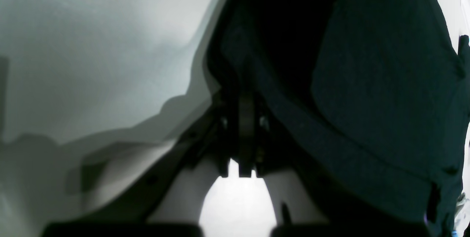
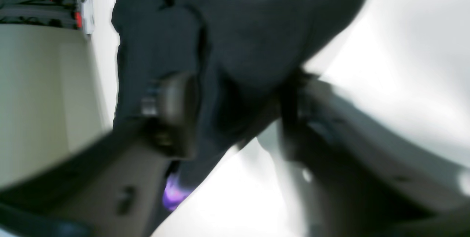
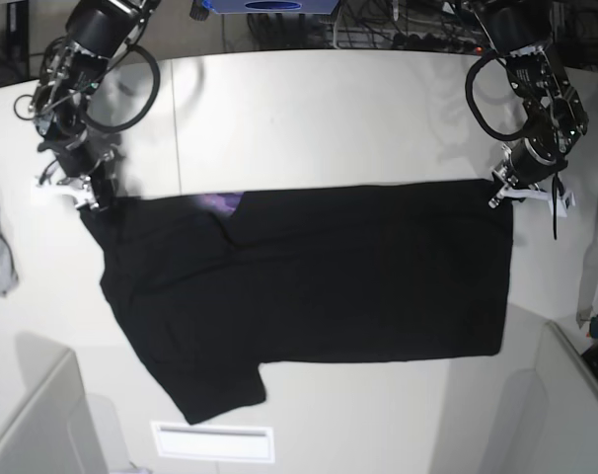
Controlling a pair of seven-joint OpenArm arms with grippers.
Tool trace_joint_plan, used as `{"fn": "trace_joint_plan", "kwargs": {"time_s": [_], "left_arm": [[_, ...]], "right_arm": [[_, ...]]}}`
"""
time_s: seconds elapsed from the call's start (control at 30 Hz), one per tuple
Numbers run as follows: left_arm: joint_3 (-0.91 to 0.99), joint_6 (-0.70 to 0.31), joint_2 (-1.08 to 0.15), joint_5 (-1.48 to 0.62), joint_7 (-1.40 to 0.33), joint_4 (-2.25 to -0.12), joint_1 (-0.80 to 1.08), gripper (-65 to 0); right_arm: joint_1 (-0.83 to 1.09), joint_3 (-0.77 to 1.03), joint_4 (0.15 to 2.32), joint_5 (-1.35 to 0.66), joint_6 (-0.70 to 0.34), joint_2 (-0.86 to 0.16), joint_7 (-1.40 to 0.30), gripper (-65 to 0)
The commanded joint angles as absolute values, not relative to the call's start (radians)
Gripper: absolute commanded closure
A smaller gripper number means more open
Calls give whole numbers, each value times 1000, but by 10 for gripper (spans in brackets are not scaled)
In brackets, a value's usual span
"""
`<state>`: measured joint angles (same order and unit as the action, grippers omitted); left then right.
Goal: Fold the T-shirt properly
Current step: 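Drag the shirt with both grippers toward the robot, straightening it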
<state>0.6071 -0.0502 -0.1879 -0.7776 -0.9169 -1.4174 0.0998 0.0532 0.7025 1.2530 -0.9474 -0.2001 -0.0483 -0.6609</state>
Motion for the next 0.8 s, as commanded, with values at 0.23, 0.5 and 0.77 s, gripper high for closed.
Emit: {"fn": "trace_joint_plan", "kwargs": {"time_s": [0.23, 0.5, 0.77], "left_arm": [[598, -38, -228, -774, -1096, -1497, 19, 0], [757, -38, -223, -766, -1270, -1670, 36, 0], [768, -42, -229, -773, -1262, -1673, 226, 0]], "right_arm": [[4, 708, 1342, -941, -65, -68, -696, 0], [-7, 708, 1590, -977, 65, -59, -909, 0], [174, 710, 1593, -1053, 91, -59, -909, 0]]}}
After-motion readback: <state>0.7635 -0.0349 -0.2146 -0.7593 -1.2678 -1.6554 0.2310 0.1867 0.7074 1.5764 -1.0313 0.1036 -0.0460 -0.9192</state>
